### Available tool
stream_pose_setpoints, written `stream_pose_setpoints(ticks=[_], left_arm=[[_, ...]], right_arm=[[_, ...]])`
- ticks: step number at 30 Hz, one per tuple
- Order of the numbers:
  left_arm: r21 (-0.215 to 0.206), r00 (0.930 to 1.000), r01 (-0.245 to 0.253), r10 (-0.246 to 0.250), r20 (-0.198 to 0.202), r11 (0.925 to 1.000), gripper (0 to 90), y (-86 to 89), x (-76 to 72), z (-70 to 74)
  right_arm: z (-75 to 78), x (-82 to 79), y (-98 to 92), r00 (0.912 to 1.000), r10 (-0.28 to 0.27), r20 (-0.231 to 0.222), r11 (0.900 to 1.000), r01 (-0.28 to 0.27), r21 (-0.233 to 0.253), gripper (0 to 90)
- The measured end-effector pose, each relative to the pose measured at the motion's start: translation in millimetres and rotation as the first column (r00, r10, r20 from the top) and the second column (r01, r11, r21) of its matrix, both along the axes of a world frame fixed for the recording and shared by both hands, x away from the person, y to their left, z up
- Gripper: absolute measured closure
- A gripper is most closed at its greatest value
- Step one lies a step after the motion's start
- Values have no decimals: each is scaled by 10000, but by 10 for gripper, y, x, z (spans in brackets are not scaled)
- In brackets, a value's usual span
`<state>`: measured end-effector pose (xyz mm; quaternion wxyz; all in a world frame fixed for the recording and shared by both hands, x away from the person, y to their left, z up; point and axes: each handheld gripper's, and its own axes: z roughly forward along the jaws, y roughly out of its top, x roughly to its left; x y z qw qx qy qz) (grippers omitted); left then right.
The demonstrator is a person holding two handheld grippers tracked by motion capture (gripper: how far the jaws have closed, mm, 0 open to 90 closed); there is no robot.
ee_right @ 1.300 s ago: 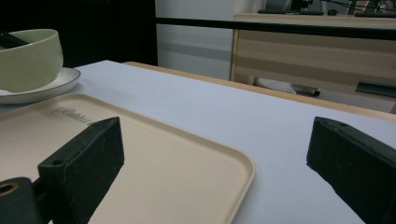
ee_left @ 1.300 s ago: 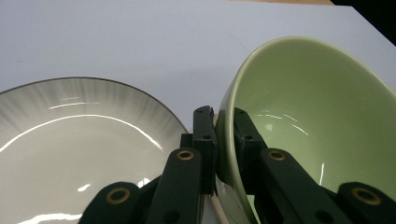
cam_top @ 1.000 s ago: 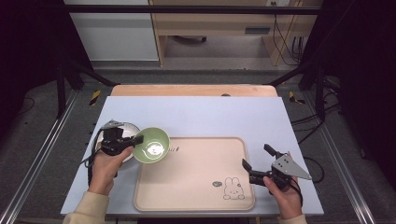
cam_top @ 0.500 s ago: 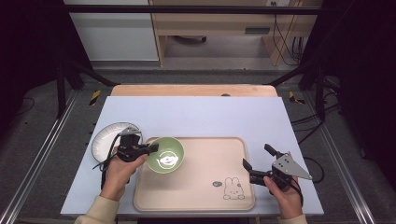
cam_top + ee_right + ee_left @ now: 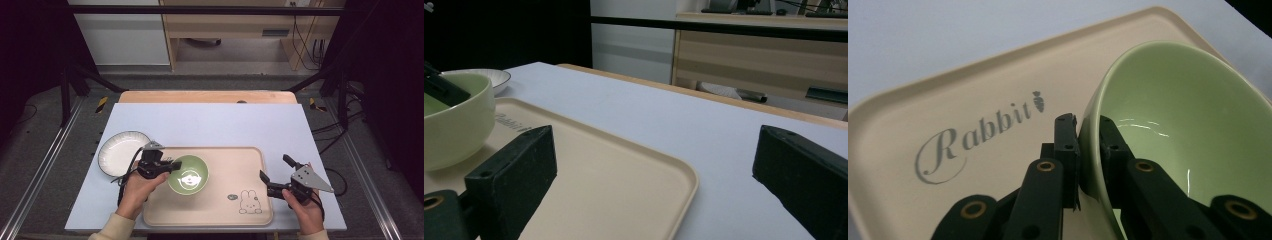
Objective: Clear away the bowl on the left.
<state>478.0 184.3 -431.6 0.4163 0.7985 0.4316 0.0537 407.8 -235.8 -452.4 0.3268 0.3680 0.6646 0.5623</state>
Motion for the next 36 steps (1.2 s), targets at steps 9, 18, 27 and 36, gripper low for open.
stream_pose_setpoints(ticks=[9, 18, 27, 36], left_arm=[[156, 9993, 356, -355, -111, 9992, 824, -110, -39, -40], [263, 9984, 548, -544, -167, 9982, 823, -135, -60, -64], [252, 9980, 608, -602, -213, 9978, 823, -156, -79, -91], [267, 9976, 643, -636, -291, 9976, 823, -166, -84, -112]], right_arm=[[-1, 1, 2, 10000, 0, -2, 10000, 0, 8, 40], [2, -4, 10, 10000, -5, -10, 10000, 5, -23, 40], [0, -2, 11, 10000, -4, -9, 10000, 4, -78, 40], [-1, -2, 11, 10000, -21, -48, 10000, 21, -79, 40]])
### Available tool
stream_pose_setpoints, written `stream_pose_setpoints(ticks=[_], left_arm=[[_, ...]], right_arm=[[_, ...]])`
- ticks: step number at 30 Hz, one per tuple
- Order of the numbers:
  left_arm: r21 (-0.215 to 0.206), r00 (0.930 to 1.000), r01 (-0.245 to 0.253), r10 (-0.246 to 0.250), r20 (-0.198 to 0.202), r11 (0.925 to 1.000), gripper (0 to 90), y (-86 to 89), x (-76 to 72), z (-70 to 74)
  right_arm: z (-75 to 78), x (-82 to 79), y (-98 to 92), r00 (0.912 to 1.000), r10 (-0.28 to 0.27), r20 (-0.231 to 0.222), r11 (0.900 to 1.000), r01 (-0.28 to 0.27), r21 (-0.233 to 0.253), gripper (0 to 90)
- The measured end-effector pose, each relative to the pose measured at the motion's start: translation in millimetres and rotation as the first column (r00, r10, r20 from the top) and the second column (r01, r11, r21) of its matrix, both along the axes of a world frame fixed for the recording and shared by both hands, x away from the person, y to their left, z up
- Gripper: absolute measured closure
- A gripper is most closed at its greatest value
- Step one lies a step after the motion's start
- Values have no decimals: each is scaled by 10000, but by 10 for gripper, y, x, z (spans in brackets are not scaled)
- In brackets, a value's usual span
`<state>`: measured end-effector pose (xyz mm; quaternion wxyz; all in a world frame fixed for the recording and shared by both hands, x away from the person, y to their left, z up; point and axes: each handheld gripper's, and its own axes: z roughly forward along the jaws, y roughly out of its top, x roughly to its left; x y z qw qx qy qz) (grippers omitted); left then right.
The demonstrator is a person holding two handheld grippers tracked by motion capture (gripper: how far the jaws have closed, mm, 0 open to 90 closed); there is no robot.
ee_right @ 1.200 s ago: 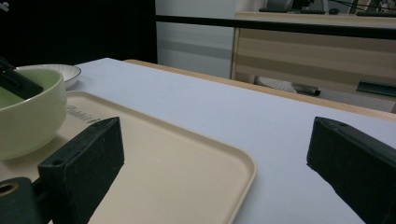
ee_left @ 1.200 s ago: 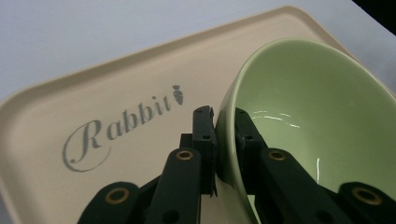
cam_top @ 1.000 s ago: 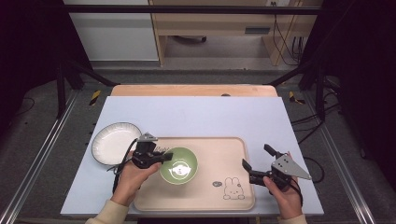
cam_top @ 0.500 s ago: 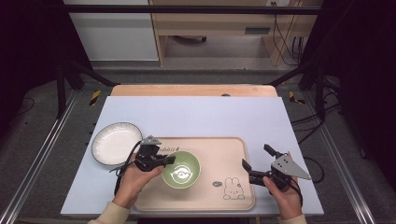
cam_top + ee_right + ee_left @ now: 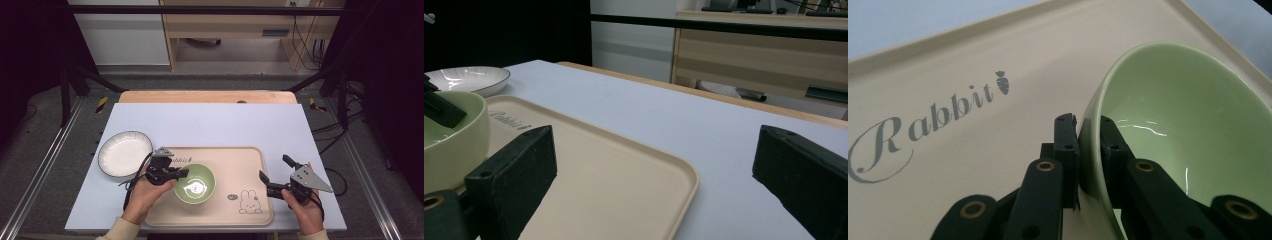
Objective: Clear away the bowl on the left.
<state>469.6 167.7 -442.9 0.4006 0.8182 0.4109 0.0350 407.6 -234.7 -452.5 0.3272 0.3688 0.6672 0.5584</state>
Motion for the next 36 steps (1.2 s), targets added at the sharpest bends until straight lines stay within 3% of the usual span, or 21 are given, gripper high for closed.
stream_pose_setpoints(ticks=[18, 36], left_arm=[[11, 10000, 5, -5, -86, 10000, 823, -1, 6, -25], [-38, 9990, 36, -37, -437, 10000, 826, 4, 37, -54]], right_arm=[[-5, 2, 7, 10000, 45, -24, 10000, -45, -12, 41], [-6, 2, 7, 10000, 64, -30, 10000, -64, -19, 41]])
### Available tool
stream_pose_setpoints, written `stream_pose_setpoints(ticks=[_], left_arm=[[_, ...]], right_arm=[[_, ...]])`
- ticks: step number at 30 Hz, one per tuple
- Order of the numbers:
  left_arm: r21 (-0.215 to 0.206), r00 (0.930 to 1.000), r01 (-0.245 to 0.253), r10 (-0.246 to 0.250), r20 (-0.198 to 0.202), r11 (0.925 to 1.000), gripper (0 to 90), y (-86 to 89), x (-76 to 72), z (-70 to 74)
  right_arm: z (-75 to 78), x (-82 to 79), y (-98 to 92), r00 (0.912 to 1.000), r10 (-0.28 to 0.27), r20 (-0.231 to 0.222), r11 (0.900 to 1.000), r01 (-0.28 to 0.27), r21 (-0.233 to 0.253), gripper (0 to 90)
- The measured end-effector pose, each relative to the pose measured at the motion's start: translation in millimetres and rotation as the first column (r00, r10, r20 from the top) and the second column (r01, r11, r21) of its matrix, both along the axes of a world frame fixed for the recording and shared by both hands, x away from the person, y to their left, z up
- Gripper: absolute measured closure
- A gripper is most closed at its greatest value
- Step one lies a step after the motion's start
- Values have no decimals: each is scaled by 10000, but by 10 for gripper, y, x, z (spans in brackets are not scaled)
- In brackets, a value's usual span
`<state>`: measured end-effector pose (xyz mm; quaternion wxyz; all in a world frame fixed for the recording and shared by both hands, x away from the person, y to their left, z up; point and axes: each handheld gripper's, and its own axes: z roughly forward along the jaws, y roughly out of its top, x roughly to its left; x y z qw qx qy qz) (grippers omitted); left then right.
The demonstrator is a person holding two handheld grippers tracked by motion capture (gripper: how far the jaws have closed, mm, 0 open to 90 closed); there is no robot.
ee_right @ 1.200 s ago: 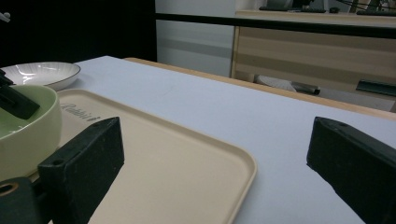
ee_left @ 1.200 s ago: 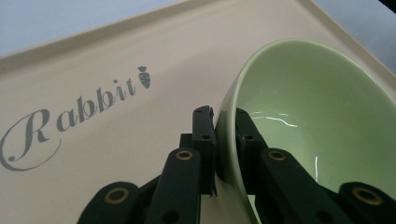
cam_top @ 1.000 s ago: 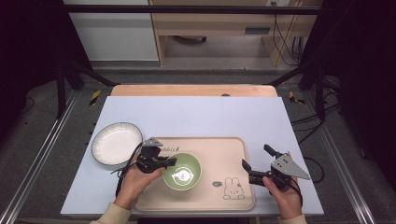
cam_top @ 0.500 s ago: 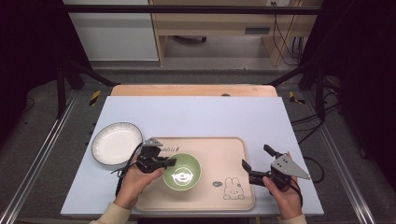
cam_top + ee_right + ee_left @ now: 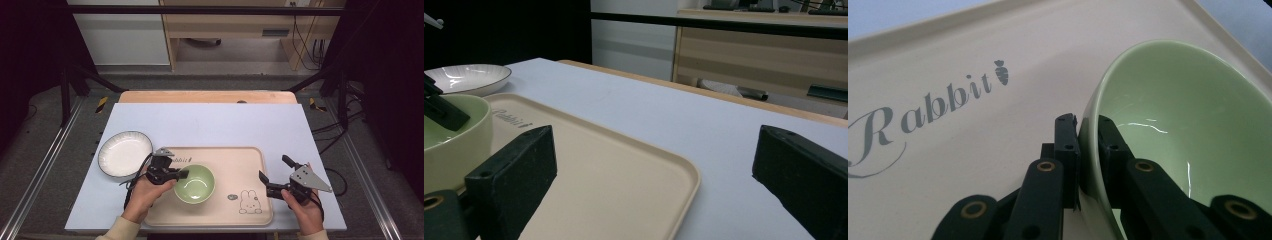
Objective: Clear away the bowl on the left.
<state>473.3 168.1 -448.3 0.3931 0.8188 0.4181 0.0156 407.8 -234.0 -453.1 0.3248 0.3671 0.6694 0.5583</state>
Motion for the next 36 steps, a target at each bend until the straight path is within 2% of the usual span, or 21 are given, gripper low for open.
stream_pose_setpoints(ticks=[19, 27, 28, 30, 36], left_arm=[[81, 10000, -7, 7, 16, 10000, 828, -7, 10, -13], [101, 9998, -36, 34, 170, 9999, 828, -16, 5, -19], [26, 9995, 64, -65, 300, 10000, 828, -20, 15, -27], [182, 9998, -49, 45, 198, 9998, 829, -23, -3, -13], [210, 9993, 9, -17, 374, 9998, 828, -27, -6, -20]], right_arm=[[-6, 5, -4, 10000, 37, -67, 10000, -37, 33, 40], [-8, 6, -5, 10000, 39, -84, 10000, -39, 46, 40], [-10, 7, -6, 10000, 40, -78, 10000, -39, 50, 40], [-11, 9, -6, 10000, 42, -87, 10000, -41, 50, 40], [-16, 12, 2, 9999, 46, -138, 10000, -45, 48, 39]])
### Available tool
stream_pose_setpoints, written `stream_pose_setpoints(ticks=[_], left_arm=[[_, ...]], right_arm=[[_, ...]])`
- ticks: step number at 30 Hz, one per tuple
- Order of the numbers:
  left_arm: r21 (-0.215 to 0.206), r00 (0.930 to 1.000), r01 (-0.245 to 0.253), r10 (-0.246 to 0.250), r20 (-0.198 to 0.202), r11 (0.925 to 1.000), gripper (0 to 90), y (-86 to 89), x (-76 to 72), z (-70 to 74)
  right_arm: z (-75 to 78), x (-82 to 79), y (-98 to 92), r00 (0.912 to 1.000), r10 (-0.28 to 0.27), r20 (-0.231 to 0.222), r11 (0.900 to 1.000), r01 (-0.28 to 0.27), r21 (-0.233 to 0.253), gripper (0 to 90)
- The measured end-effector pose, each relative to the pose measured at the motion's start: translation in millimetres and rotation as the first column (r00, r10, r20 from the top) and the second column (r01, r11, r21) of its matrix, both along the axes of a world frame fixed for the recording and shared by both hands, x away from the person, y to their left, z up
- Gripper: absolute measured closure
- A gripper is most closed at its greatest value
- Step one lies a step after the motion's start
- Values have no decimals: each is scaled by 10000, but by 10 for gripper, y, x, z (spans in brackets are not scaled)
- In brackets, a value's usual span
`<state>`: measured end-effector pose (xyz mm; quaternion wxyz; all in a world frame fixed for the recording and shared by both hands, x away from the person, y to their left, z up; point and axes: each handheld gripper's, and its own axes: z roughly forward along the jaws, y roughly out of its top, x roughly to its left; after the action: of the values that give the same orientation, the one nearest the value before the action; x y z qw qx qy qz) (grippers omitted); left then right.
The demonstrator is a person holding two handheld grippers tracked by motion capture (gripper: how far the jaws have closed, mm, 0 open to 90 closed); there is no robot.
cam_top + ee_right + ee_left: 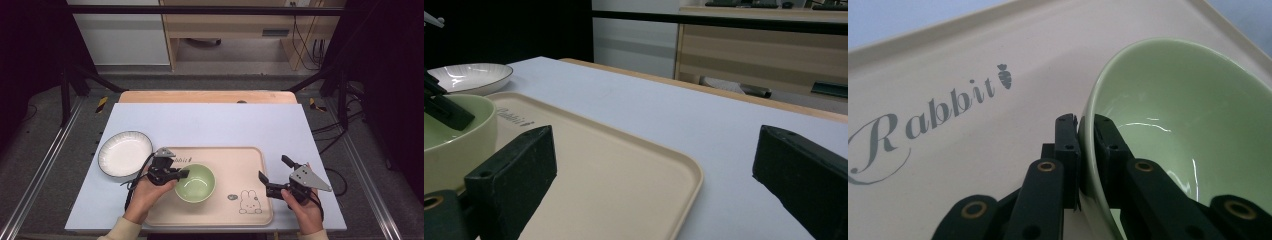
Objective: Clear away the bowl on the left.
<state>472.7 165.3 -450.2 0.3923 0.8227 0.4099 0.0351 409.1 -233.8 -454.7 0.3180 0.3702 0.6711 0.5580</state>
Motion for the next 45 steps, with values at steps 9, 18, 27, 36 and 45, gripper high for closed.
stream_pose_setpoints(ticks=[9, 18, 27, 36, 45], left_arm=[[22, 9998, 141, -141, 143, 9999, 785, -1, -20, 7], [70, 9973, 139, -143, 723, 9999, 693, -26, -53, 52], [252, 9942, 42, -68, 1071, 9997, 619, -35, -68, 86], [876, 9843, -62, -94, 1762, 9961, 472, -25, -75, 151], [907, 9739, -122, -87, 2270, 9958, 317, -48, -104, 202]], right_arm=[[4, 0, 0, 10000, 40, 39, 10000, -40, 21, 39], [2, 3, 0, 10000, 47, 48, 10000, -47, 7, 38], [1, 2, 2, 10000, 68, 17, 10000, -68, 30, 38], [-1, 4, 2, 10000, 94, 10, 10000, -94, 15, 37], [-1, 3, 3, 9999, 114, -17, 9999, -114, 2, 35]])
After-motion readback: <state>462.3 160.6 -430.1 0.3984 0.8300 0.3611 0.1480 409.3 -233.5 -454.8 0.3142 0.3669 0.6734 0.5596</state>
